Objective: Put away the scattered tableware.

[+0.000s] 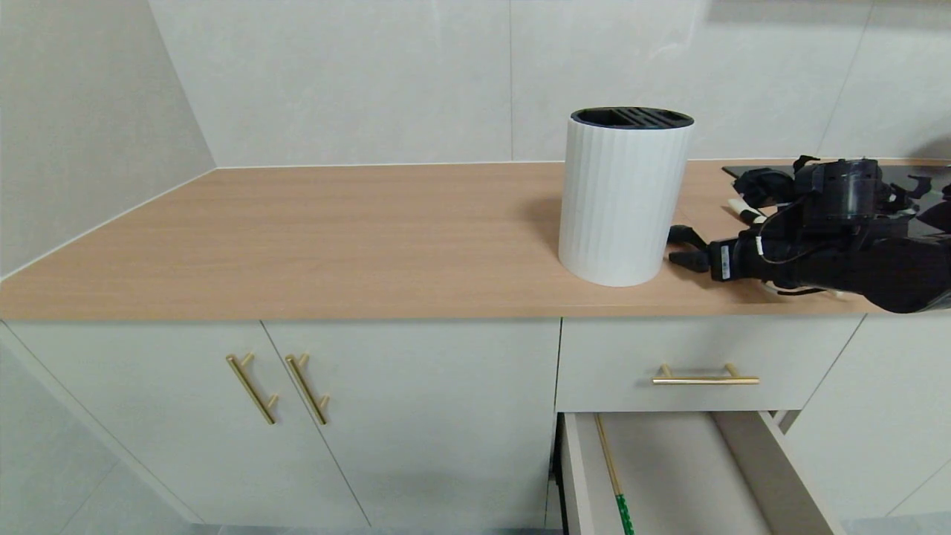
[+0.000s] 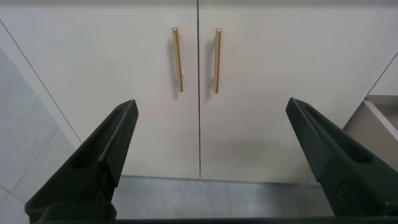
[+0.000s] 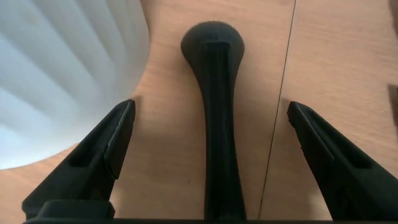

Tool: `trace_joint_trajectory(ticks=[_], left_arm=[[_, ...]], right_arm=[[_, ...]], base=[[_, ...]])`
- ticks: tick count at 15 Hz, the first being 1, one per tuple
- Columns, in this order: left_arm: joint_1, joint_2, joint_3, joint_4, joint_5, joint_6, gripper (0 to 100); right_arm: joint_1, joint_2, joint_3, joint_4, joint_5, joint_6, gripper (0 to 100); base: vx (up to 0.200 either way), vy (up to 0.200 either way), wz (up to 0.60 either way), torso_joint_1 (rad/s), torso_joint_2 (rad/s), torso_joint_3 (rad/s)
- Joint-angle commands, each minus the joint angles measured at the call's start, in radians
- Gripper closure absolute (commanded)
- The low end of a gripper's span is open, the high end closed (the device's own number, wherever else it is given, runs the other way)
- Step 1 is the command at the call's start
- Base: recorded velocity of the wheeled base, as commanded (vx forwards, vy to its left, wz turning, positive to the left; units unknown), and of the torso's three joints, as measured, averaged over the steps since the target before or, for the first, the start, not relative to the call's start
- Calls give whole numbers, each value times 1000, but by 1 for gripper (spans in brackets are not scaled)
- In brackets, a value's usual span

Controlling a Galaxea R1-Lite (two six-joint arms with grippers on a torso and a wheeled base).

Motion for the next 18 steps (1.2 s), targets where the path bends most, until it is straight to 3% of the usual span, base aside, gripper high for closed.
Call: trace_joint_trajectory(ticks=[1,5,6,18], left_arm=[[0,1,0,-1,0,0,0],[0,1,0,-1,0,0,0],[0,1,0,-1,0,0,0],[0,1,0,-1,0,0,0]], right_arm=[[-1,12,0,0,0,0,0],[-1,20,0,0,0,-3,0],[-1,24,0,0,2,-3,100],[-1,1,-8,5,-18,-2,100]], base=[[0,0,0,0,0,0],[0,0,0,0,0,0],[0,0,0,0,0,0],[0,0,0,0,0,0]])
